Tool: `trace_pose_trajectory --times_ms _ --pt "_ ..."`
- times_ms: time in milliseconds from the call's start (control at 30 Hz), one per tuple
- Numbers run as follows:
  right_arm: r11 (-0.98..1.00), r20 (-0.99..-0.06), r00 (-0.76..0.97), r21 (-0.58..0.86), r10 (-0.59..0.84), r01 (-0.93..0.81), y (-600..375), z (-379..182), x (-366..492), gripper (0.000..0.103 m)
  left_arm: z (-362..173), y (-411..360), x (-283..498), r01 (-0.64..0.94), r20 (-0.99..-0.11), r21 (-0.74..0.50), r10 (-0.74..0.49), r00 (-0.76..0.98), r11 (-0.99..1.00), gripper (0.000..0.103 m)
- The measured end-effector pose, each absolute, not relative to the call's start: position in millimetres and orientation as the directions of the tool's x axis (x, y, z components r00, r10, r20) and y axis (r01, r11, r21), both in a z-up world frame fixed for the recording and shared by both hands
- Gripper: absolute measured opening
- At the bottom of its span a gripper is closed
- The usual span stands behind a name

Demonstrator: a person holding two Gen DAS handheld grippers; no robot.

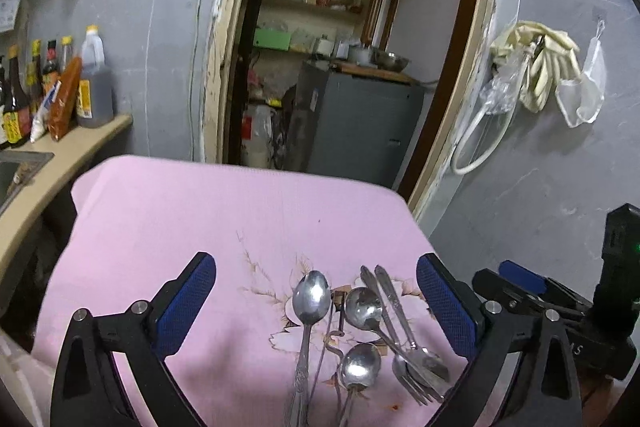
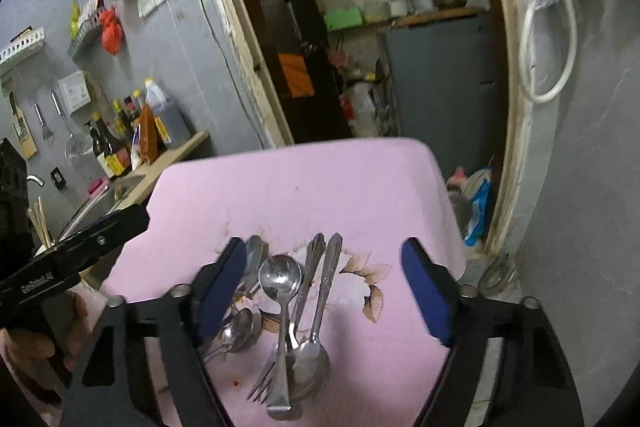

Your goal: Organize utensils

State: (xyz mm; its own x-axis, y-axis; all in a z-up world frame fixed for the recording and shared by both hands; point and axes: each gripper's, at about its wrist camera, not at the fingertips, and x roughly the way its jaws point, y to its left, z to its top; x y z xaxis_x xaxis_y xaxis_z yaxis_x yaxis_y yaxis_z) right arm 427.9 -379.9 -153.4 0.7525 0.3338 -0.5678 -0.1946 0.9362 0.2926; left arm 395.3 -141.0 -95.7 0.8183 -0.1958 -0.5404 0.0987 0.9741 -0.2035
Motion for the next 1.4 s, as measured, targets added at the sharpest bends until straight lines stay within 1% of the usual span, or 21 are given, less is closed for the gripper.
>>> trace_pose_trajectory --times_ms 33,67,100,167,200,267,300,367,500,667,767,900,1033,1100,1200,1267,1300,1400 --pt "0.933 -0.582 0.736 0.296 0.346 -0.204 -377.5 -159.2 433.9 0.062 -100.5 -141.9 401.0 0.099 -0.554 -0.202 -0.197 0.809 0.974 0.095" --pt "0.930 -0.590 0.725 0.300 0.355 -0.211 -375.9 -164.2 437.4 0.056 -103.6 -142.9 405.8 0.098 -0.565 -0.199 -0.195 0.802 0.975 0.091" --pt "0.924 -0.598 0.710 0.310 0.372 -0.223 -374.0 -169.2 441.3 0.050 -108.0 -143.8 411.4 0.098 -0.580 -0.198 -0.198 0.791 0.975 0.090" --pt "0.912 -0.620 0.672 0.325 0.405 -0.250 -368.6 -180.4 451.2 0.044 -116.5 -144.7 422.3 0.102 -0.607 -0.207 -0.209 0.767 0.973 0.082" --pt "0.905 -0.629 0.652 0.332 0.423 -0.267 -364.9 -185.5 455.8 0.041 -120.0 -144.8 426.8 0.103 -0.618 -0.212 -0.215 0.756 0.972 0.080" --pt "0.890 -0.649 0.610 0.346 0.455 -0.296 -359.0 -195.2 463.9 0.036 -129.6 -144.7 437.5 0.109 -0.644 -0.232 -0.236 0.728 0.967 0.070" --pt "0.882 -0.659 0.586 0.353 0.472 -0.313 -354.7 -200.4 468.0 0.034 -134.9 -144.4 442.9 0.112 -0.659 -0.246 -0.251 0.709 0.963 0.068" --pt "0.873 -0.678 0.551 0.351 0.487 -0.339 -347.7 -208.7 474.1 0.032 -148.7 -142.1 455.3 0.118 -0.693 -0.291 -0.295 0.658 0.949 0.054" --pt "0.859 -0.705 0.500 0.345 0.503 -0.378 -333.6 -221.9 484.3 0.030 -166.6 -141.3 469.8 0.119 -0.728 -0.308 -0.315 0.608 0.944 0.051" --pt "0.839 -0.723 0.455 0.335 0.521 -0.428 -320.7 -227.1 493.0 0.030 -179.3 -140.1 483.2 0.128 -0.746 -0.327 -0.339 0.573 0.936 0.051" --pt "0.826 -0.731 0.433 0.324 0.528 -0.460 -316.0 -226.8 498.5 0.029 -183.5 -139.2 488.8 0.144 -0.747 -0.344 -0.363 0.557 0.928 0.045" --pt "0.806 -0.738 0.407 0.310 0.539 -0.505 -311.9 -224.4 505.3 0.019 -190.8 -142.5 495.8 0.171 -0.750 -0.362 -0.395 0.531 0.916 0.041" --pt "0.779 -0.746 0.367 0.311 0.555 -0.544 -311.4 -222.1 508.0 0.013 -191.4 -144.1 498.4 0.192 -0.751 -0.366 -0.411 0.517 0.911 0.039" --pt "0.769 -0.760 0.344 0.302 0.551 -0.564 -307.7 -222.4 508.6 0.008 -191.3 -144.1 498.6 0.204 -0.753 -0.366 -0.417 0.509 0.908 0.038" --pt "0.767 -0.763 0.341 0.297 0.549 -0.569 -307.0 -221.2 506.6 0.005 -190.5 -145.0 498.2 0.216 -0.759 -0.361 -0.420 0.497 0.907 0.034" --pt "0.768 -0.758 0.345 0.305 0.554 -0.563 -310.7 -219.2 503.3 0.003 -190.8 -145.2 498.0 0.219 -0.762 -0.366 -0.426 0.488 0.905 0.028" --pt "0.772 -0.756 0.350 0.307 0.553 -0.556 -313.0 -217.3 501.0 0.002 -191.0 -145.6 497.3 0.220 -0.764 -0.365 -0.425 0.485 0.905 0.027" --pt "0.794 -0.748 0.378 0.318 0.546 -0.519 -323.7 -212.7 492.3 0.002 -191.0 -146.6 496.2 0.217 -0.772 -0.356 -0.417 0.480 0.909 0.023"
